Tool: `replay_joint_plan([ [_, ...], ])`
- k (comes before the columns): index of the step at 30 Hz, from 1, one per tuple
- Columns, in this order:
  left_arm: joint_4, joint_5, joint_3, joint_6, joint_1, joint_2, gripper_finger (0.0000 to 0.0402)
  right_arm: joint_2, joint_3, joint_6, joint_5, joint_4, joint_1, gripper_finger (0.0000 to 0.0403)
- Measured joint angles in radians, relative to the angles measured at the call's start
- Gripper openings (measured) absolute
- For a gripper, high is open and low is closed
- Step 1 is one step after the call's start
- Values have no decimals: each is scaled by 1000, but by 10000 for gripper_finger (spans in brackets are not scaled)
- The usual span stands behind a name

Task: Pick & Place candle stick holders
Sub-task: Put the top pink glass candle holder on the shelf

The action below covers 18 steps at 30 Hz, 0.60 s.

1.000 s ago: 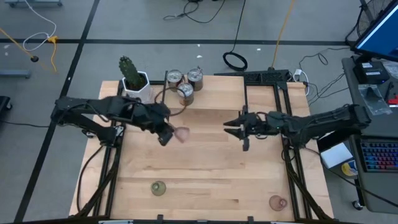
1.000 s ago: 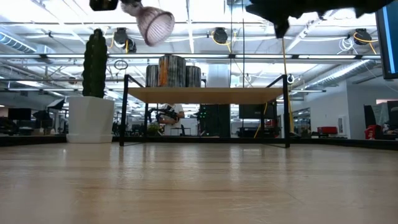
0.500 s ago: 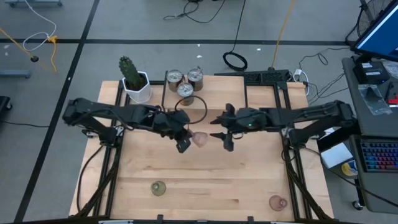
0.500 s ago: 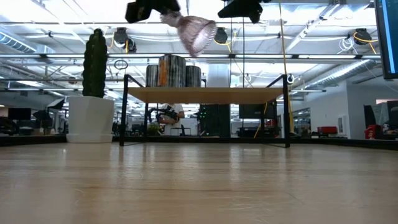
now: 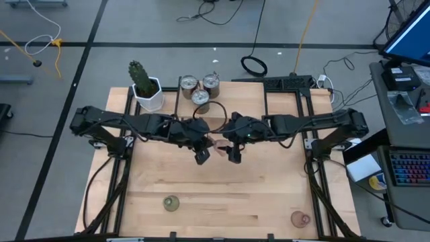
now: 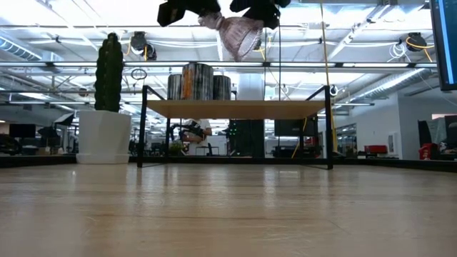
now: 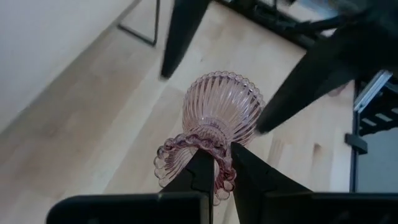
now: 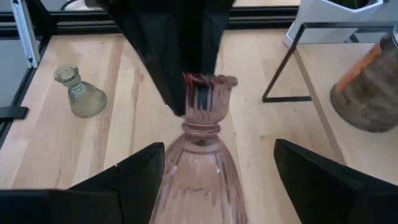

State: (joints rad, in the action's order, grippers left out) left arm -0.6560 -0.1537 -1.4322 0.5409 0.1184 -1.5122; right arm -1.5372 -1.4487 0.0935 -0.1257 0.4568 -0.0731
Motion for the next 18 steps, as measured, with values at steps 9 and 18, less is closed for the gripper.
replay_joint_plan([
  [9,62,4,0,-64,-7,-9,28,1,0,15,33,-23,17,298],
  [18,126,21,0,-94,-7,-28,28,-41,-1,22,84,-23,28,297],
])
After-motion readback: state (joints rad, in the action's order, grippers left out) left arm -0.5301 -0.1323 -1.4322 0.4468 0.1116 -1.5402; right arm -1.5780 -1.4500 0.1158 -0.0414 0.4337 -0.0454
